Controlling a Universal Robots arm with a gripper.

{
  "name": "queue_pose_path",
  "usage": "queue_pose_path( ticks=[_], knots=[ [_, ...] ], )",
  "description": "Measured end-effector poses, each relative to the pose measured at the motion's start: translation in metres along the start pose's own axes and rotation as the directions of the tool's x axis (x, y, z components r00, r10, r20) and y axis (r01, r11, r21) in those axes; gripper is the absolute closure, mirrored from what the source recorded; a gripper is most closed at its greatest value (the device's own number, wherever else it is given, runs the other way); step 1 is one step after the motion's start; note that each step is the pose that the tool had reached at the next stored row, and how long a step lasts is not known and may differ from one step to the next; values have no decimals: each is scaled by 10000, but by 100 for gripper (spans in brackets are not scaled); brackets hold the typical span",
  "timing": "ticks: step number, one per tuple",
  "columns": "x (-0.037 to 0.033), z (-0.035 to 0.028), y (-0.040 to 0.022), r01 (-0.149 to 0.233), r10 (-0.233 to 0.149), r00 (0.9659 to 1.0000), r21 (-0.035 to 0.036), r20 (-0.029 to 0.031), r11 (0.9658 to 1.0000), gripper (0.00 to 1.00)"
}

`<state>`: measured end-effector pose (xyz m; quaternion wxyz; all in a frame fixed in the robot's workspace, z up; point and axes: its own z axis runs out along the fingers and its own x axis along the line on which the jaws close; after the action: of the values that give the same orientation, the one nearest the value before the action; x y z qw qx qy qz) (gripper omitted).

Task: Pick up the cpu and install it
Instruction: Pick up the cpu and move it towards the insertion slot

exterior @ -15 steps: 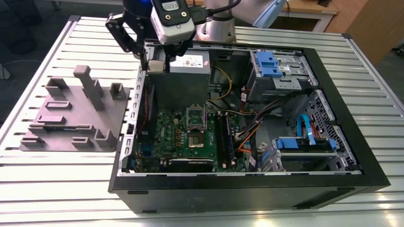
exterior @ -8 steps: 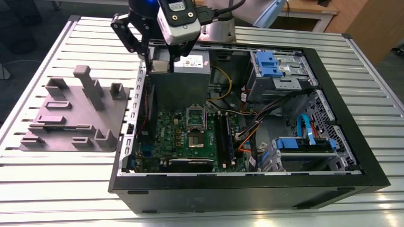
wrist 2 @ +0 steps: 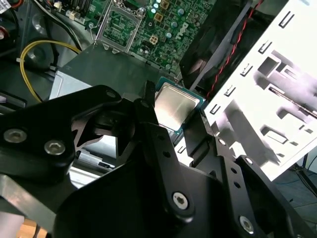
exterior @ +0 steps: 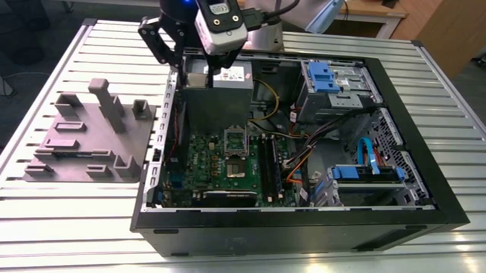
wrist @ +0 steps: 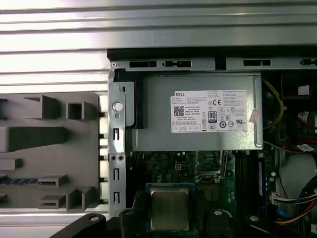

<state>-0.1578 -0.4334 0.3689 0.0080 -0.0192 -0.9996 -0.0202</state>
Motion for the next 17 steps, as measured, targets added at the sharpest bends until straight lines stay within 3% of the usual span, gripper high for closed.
queue_pose_path(
  ticks=[7, 17],
  knots=[
    [-22, -1, -22, -3, 3, 10000, 1, -1, 10000, 53],
    [-106, -1, -22, -3, 3, 10000, 0, 0, 10000, 53]
  ],
)
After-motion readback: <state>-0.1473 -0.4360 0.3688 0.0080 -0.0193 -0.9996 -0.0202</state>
